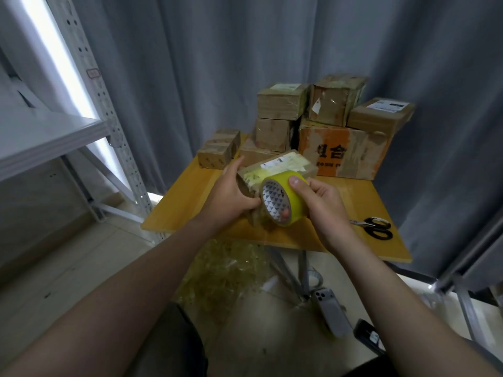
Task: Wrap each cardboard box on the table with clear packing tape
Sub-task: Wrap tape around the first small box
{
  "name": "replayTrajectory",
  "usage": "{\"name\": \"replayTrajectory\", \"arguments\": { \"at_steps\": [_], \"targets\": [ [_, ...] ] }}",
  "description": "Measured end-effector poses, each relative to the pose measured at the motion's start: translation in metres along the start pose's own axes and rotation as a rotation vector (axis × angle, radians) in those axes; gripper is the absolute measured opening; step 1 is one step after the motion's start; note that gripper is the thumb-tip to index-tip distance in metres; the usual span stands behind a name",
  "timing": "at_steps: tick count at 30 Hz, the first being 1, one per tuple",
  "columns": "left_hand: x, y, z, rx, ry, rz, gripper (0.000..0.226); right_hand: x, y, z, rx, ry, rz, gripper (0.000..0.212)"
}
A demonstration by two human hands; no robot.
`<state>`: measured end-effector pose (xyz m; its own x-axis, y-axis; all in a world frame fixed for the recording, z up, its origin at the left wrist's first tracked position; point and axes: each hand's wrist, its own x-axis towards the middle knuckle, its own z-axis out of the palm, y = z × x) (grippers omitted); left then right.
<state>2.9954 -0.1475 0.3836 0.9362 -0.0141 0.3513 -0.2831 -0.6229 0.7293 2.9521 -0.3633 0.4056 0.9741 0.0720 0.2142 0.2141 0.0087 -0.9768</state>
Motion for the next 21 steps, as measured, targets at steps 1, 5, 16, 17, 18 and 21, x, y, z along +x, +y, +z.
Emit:
{"name": "replayTrajectory", "arguments": {
  "at_steps": [1, 5, 16, 17, 18, 21],
  "targets": [
    [0.0, 0.002, -0.001, 0.063, 0.012, 0.078, 0.107, -0.001, 0.003, -0.001, -0.009, -0.019, 0.034, 0.052],
    [-0.002, -0.004, 0.002, 0.492, -0.007, 0.43, 0.087, -0.01, 0.019, 0.003, -0.061, -0.107, 0.175, 0.032],
    [-0.017, -0.024, 0.009, 0.256, -0.065, 0.374, 0.037, -0.029, 0.031, 0.02, -0.074, -0.098, 0.235, 0.04],
    [-0.016, -0.023, 0.011, 0.237, -0.054, 0.354, 0.035, -0.034, 0.026, 0.021, -0.063, -0.101, 0.234, 0.039],
    [-0.015, -0.024, 0.013, 0.234, -0.045, 0.348, 0.033, -0.039, 0.025, 0.021, -0.046, -0.116, 0.228, 0.037],
    [-0.013, -0.025, 0.019, 0.254, -0.011, 0.332, 0.03, -0.052, 0.019, 0.02, -0.036, -0.141, 0.188, 0.031]
  ]
}}
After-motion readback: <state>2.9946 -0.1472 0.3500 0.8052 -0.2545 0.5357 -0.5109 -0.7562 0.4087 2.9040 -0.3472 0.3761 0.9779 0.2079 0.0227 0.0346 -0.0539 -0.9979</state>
